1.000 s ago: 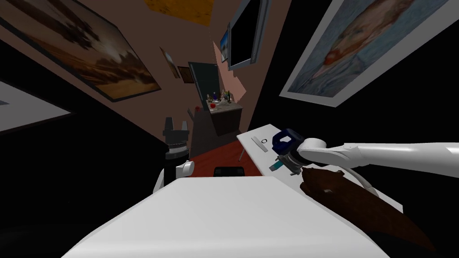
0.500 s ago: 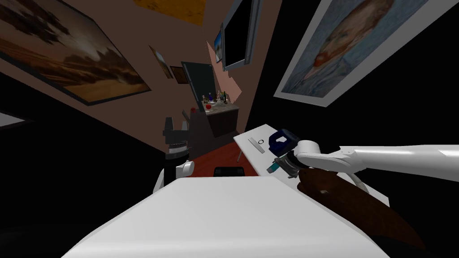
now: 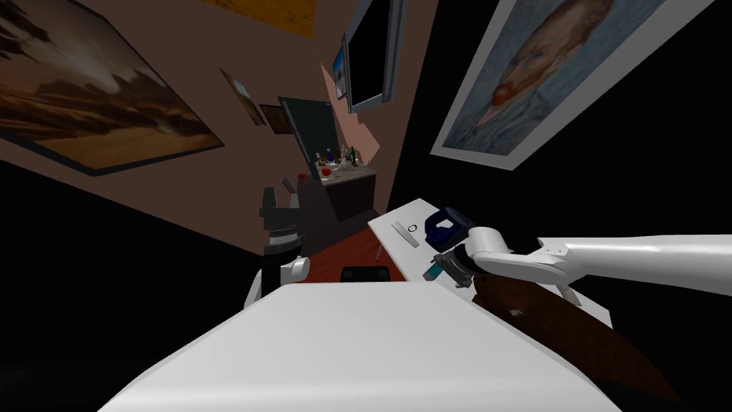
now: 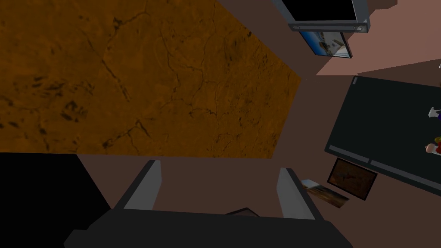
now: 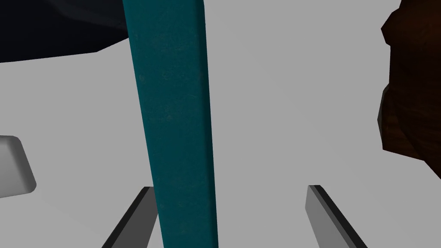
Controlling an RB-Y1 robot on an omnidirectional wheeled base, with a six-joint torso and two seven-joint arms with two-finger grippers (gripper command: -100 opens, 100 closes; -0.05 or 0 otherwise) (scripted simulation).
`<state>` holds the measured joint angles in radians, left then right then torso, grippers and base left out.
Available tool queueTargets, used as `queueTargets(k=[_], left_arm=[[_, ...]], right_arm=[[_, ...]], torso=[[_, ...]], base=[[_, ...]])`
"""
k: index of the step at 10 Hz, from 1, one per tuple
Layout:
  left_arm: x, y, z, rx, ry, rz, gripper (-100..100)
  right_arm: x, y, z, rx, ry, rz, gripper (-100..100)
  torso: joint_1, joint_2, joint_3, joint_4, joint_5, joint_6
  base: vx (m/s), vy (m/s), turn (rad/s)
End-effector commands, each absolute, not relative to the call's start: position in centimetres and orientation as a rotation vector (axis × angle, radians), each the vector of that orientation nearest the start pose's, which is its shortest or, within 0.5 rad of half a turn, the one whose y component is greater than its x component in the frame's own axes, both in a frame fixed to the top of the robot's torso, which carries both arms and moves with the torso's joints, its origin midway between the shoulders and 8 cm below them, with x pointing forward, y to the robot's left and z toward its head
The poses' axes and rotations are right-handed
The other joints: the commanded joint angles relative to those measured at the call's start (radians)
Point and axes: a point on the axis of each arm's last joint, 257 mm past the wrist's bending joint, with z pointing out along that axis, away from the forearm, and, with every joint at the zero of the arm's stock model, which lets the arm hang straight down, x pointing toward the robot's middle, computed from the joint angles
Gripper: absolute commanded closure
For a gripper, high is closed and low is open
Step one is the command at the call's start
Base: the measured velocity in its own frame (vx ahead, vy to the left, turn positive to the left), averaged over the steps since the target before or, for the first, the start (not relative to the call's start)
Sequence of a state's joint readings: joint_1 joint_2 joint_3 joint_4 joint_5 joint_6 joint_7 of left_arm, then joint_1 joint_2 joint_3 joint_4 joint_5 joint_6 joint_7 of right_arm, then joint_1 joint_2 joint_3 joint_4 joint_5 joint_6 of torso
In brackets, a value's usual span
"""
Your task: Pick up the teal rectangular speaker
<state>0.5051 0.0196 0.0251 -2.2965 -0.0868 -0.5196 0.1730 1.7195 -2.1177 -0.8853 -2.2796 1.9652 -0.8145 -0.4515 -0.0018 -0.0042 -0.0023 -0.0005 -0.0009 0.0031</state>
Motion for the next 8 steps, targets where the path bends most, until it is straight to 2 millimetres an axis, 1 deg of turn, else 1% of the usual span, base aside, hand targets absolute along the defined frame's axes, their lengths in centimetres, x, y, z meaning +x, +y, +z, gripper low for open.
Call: queueTargets(k=[1,2,3,4,5,6,7,8], left_arm=[[33.8,27.3,3.3,-0.627,0.618,-1.391,0],[33.8,27.3,3.3,-0.627,0.618,-1.391,0],[33.8,27.3,3.3,-0.627,0.618,-1.391,0],[33.8,27.3,3.3,-0.627,0.618,-1.391,0],[33.8,27.3,3.3,-0.627,0.618,-1.391,0],[33.8,27.3,3.3,-0.627,0.618,-1.391,0],[33.8,27.3,3.3,-0.627,0.618,-1.391,0],[33.8,27.3,3.3,-0.627,0.618,-1.391,0]], right_arm=[[16.3,-38.1,-31.7,-2.802,1.638,0.024,-100],[16.8,-38.4,-31.7,-2.798,1.645,-0.008,-100],[15.9,-37.0,-31.7,-2.804,1.615,0.013,-100],[15.9,-36.3,-31.6,-2.799,1.598,0.001,-100],[16.3,-36.5,-31.6,-2.795,1.601,-0.027,-100],[15.4,-35.0,-31.5,-2.795,1.571,-0.008,-100],[15.3,-34.2,-31.3,-2.790,1.551,-0.010,-100],[15.8,-34.4,-31.3,-2.784,1.555,-0.042,-100]], torso=[[0.000,0.000,0.000,0.000,0.000,0.000],[0.000,0.000,0.000,0.000,0.000,-0.001],[0.000,0.001,0.000,0.000,0.000,-0.001],[-0.001,0.001,0.000,0.000,0.000,0.000],[-0.001,0.000,0.000,0.000,0.000,-0.001],[0.000,0.001,0.000,0.000,0.000,-0.001],[-0.001,0.000,0.000,0.000,0.000,0.000],[-0.001,-0.001,-0.001,0.000,0.000,-0.001]], base=[[0.083,-0.028,-0.124],[0.042,-0.017,0.009],[0.063,-0.042,-0.139],[0.076,-0.040,-0.130],[0.046,-0.016,-0.003],[0.087,-0.038,-0.204],[0.097,-0.032,-0.094],[0.047,-0.016,0.028]])
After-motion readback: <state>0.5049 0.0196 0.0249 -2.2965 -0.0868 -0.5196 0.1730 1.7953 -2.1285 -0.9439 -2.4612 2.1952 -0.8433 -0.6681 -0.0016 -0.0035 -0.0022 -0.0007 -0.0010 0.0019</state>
